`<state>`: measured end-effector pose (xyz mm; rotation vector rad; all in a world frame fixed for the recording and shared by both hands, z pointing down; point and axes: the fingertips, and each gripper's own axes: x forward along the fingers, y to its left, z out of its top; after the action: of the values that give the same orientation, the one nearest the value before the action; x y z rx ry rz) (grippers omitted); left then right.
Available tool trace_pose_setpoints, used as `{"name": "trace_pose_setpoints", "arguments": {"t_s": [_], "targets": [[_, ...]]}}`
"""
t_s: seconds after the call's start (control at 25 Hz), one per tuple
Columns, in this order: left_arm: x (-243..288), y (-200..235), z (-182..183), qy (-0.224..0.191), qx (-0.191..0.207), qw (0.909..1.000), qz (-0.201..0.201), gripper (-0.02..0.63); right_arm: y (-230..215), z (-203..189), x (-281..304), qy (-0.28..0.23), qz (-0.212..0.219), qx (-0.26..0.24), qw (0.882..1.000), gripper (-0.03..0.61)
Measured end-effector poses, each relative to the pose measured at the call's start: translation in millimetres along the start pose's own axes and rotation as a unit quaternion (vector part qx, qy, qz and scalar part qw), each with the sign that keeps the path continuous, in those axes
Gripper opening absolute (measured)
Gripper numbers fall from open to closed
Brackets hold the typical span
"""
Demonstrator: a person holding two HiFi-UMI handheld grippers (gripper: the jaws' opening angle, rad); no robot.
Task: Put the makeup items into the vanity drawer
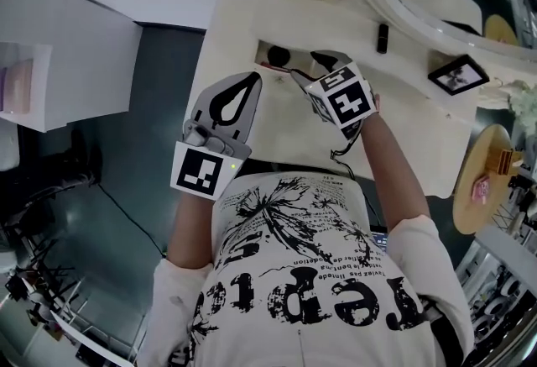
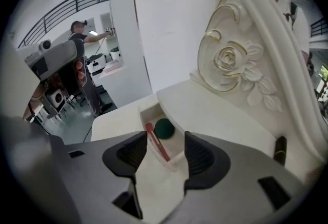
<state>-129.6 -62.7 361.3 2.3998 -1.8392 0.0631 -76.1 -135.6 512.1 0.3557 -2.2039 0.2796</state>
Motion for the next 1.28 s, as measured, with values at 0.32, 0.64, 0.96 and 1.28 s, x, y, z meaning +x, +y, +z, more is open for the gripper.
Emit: {"name": "trace_pose_setpoints", "arguments": {"t_s": [0.32,0.64,0.96,1.28], "targets": [[33.1,-56.2,2.7,-0.001,-0.002,0.9971,-0.076,0.014,-36.4,-57.7,-49.9,-0.002,-0.062,0.067,0.996,0.244],[73.0,-128.8,-5.5,0.013,-0.007,0.9852,-0.171,0.014,-67.0,-151.5,-93.6,0.017,-0.12,0.166,0.979,0.225],[106.7,-184.1,-29.9,0.035,-0.006,0.9725,-0.23,0.014,-87.5,-231.1,-107.0,0.045,-0.149,0.236,0.959,0.21],[130.1,-204.5,-55.4,0.066,-0.002,0.9657,-0.251,0.014,-102.1,-267.5,-87.2,0.07,-0.147,0.268,0.95,0.181]]}}
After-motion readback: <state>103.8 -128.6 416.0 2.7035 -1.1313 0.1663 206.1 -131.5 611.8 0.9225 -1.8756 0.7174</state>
